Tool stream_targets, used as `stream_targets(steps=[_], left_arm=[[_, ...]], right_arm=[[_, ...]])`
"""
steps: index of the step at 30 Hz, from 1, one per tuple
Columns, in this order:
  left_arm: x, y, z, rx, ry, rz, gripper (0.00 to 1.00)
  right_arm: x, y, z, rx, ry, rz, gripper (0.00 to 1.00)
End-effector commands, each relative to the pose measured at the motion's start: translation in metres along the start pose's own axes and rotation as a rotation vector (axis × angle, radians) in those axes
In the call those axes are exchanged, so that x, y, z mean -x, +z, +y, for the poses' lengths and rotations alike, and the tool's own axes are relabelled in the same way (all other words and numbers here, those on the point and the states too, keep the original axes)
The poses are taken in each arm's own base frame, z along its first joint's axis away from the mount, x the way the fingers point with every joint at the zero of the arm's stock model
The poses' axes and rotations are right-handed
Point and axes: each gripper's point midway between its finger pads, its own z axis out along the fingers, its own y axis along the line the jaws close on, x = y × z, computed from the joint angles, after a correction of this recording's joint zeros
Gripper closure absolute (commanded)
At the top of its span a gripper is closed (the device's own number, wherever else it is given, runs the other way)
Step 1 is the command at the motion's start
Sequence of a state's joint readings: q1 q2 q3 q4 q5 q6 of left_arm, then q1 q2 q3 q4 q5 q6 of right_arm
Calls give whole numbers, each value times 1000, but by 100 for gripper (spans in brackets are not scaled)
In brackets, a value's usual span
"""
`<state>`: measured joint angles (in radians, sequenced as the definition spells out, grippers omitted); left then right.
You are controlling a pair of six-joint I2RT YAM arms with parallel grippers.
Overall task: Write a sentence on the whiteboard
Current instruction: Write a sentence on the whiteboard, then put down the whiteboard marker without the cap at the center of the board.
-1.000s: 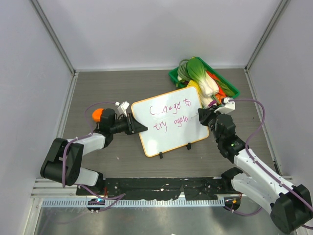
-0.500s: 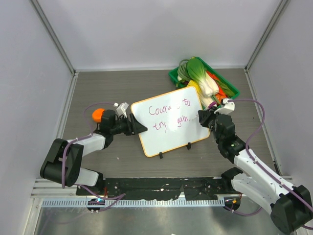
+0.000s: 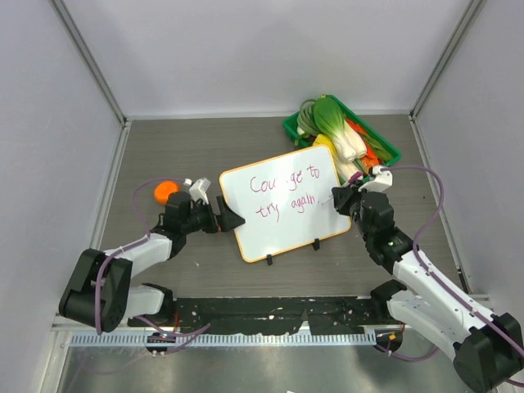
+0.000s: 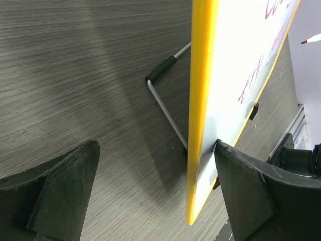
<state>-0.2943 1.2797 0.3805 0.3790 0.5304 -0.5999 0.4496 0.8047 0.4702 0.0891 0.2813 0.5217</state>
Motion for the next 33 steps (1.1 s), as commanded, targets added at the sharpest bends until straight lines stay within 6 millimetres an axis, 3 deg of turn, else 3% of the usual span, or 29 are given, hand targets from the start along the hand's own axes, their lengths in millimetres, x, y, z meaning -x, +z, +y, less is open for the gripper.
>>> stream_targets(steps=[1, 15, 26, 33], left_arm=[[5, -6, 4, 40, 37, -39, 0], [27, -28, 1, 105, 75, -163, 0], [49, -64, -6, 195, 94, -293, 0], [57, -73, -13, 196, 78, -330, 0]], right_arm=[[21, -5, 20, 54, 10, -9, 99], [-26, -31, 15, 54, 63, 245, 99], [-86, -71, -10, -51, 159, 531, 99], [-130, -95, -28, -142, 228, 695, 99]])
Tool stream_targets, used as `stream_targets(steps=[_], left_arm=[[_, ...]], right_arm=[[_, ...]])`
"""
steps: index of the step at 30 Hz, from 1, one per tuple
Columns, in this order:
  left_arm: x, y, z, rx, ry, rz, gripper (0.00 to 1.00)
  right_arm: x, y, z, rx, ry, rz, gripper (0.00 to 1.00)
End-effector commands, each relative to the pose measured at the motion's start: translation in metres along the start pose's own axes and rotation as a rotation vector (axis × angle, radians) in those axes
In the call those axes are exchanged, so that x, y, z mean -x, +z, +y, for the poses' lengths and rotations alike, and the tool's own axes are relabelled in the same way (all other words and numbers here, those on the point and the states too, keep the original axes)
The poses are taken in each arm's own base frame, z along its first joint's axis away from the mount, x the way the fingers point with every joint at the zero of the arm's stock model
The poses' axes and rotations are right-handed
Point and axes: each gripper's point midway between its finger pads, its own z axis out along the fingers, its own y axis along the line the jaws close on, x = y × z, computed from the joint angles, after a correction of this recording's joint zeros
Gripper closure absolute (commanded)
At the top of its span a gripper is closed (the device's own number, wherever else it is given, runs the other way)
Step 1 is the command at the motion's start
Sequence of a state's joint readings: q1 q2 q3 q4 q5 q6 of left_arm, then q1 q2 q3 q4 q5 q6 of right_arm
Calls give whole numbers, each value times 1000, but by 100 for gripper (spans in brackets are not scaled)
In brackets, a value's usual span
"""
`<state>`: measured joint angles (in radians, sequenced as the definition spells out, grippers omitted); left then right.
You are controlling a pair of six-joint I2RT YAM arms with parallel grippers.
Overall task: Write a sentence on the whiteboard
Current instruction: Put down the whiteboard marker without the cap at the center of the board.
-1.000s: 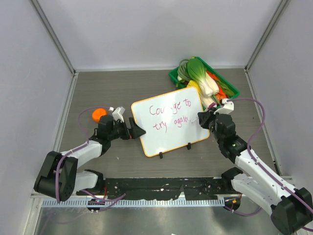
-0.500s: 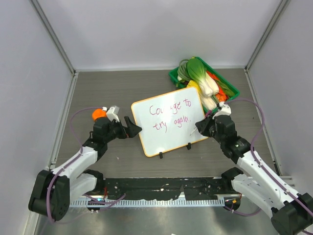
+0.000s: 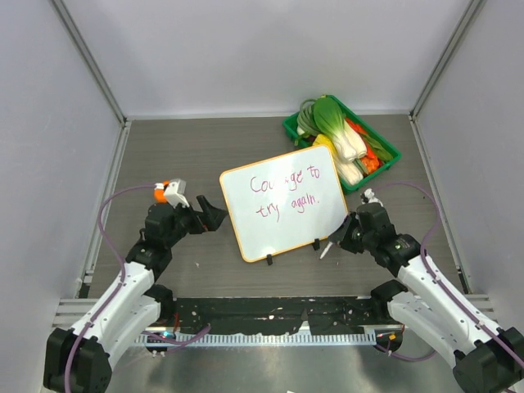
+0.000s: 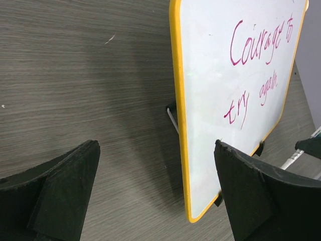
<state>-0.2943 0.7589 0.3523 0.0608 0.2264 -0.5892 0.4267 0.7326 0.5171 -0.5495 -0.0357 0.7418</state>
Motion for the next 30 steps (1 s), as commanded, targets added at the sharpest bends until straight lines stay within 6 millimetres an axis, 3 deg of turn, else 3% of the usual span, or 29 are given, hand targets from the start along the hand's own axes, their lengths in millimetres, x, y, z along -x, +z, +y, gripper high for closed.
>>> stream_targets(steps=[1, 5, 9, 12, 14, 15, 16, 17, 21, 25, 30], left_arm=[[13, -3, -2, 23, 3, -29, 0], [17, -2, -5, 16, 4, -28, 0], [22, -3, -9, 9, 9, -36, 0], [23, -4, -10, 8, 8, -39, 0], [24, -5, -10, 8, 4, -42, 0], [24, -5, -11, 5, 4, -43, 0], [24, -5, -10, 7, 3, -43, 0], [24, -5, -10, 9, 1, -43, 0], [25, -6, -10, 10, 2, -49, 0], [26, -7, -11, 8, 3, -53, 0], [30, -6, -11, 12, 2, -61, 0]], right_arm=[[-35, 0, -19, -56, 82, 125, 99], [-54, 8, -36, -111, 93, 186, 99], [-55, 14, -49, -186, 88, 191, 99], [-48, 17, -46, -186, 82, 179, 97], [-43, 18, -41, -173, 77, 170, 87], [-41, 18, -40, -173, 75, 164, 74], [-38, 17, -37, -165, 74, 152, 69], [-35, 17, -36, -162, 73, 142, 55], [-27, 13, -31, -134, 81, 98, 32], [-20, 9, -25, -103, 84, 60, 21], [-12, 6, -19, -75, 83, 24, 19]])
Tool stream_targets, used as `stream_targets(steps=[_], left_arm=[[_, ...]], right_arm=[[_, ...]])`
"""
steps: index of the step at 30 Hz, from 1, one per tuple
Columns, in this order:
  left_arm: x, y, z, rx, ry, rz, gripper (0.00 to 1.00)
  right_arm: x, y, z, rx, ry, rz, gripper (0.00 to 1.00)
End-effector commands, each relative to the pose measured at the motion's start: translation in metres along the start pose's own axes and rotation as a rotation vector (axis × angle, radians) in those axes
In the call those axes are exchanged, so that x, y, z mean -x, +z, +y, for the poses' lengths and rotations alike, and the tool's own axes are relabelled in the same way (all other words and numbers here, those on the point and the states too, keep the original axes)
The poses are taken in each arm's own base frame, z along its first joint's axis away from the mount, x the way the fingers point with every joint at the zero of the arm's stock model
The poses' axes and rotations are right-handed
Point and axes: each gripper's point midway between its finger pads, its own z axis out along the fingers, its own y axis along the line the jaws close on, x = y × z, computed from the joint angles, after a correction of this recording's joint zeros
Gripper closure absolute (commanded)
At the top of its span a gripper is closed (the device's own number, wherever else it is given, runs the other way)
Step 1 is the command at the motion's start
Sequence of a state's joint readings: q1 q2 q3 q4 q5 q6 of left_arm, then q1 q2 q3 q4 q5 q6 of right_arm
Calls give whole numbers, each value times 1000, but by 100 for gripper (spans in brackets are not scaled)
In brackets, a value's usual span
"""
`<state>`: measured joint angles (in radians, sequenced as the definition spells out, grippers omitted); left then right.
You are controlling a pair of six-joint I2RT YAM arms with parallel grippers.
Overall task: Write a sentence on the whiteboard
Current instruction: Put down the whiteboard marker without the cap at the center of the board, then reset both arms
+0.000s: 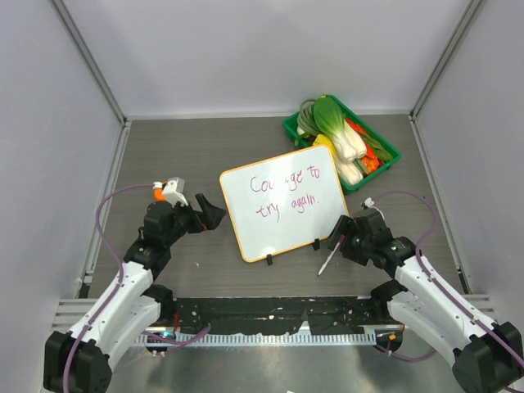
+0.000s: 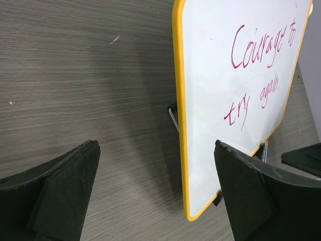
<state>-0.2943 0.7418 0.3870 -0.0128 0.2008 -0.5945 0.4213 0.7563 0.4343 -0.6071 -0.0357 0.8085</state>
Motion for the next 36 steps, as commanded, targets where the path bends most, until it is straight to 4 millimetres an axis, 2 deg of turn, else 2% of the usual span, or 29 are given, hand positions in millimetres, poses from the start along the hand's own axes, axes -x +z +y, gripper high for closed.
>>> stream_targets(steps=[1, 6, 8, 14, 17, 23, 27, 31, 32, 36], left_arm=[[26, -2, -13, -21, 11, -68, 0], [28, -1, -12, -12, 8, -72, 0], [29, 2, -9, 8, 2, -71, 0], [21, 5, 24, 198, -9, -8, 0], [19, 8, 30, 230, 5, 16, 0], [31, 6, 37, 292, 22, -11, 0], [45, -1, 33, 296, 36, -62, 0], [60, -12, 33, 313, 40, -141, 0], [63, -14, 33, 314, 42, -158, 0], [76, -23, 29, 312, 47, -216, 0]], right_arm=[[25, -9, 19, 48, 7, -91, 19], [35, -12, 29, 85, -6, -124, 18], [46, -13, 30, 73, -10, -173, 17], [79, -16, 47, 114, -55, -308, 17], [101, -23, 57, 127, -138, -392, 17], [154, -56, 83, 145, -208, -609, 17], [180, -81, 94, 164, -251, -757, 17], [208, -114, 85, 92, -165, -914, 14], [213, -120, 81, 72, -142, -949, 10], [220, -135, 80, 78, -122, -1014, 1]])
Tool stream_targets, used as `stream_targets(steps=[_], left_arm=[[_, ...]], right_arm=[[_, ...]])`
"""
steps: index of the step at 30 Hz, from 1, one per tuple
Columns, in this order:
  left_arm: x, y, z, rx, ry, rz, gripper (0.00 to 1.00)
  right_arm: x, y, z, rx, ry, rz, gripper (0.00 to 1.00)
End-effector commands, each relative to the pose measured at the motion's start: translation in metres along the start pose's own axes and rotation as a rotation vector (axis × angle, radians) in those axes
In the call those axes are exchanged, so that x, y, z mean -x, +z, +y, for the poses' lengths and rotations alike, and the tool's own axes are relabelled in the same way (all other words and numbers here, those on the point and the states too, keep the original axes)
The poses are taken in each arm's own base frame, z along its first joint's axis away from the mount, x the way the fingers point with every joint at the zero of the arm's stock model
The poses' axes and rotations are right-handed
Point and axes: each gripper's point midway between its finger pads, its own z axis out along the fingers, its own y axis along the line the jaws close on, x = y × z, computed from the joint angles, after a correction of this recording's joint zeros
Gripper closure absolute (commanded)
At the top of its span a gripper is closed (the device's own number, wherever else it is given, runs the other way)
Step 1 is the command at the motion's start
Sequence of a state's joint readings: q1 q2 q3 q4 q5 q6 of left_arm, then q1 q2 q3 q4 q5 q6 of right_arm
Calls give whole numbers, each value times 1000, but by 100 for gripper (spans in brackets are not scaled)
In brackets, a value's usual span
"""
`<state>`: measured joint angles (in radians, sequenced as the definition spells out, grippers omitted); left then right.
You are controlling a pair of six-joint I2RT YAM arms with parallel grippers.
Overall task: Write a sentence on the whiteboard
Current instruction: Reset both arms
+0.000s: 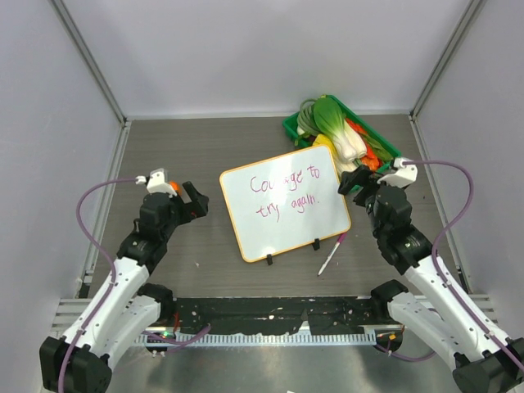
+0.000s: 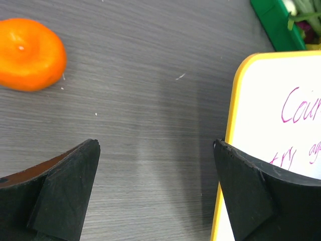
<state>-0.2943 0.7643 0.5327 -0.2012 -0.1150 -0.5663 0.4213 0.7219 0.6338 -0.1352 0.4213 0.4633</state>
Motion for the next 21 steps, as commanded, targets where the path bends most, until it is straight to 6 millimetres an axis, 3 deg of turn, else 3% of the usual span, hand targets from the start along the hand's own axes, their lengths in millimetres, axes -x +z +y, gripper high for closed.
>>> stream_targets(steps=[1, 6, 10, 21], left_arm=[[37, -11, -5, 4, 2, -127, 0], [52, -16, -13, -24, 1, -178, 0], [59, -19, -16, -33, 6, -199, 0], [56, -18, -18, -56, 8, -205, 0]], right_arm=[[57, -7, -2, -43, 51, -203, 1], [59, -5, -5, -50, 80, -244, 1], [49, -2, -9, -55, 72, -234, 1], [18, 11, -8, -43, 38, -146, 1]])
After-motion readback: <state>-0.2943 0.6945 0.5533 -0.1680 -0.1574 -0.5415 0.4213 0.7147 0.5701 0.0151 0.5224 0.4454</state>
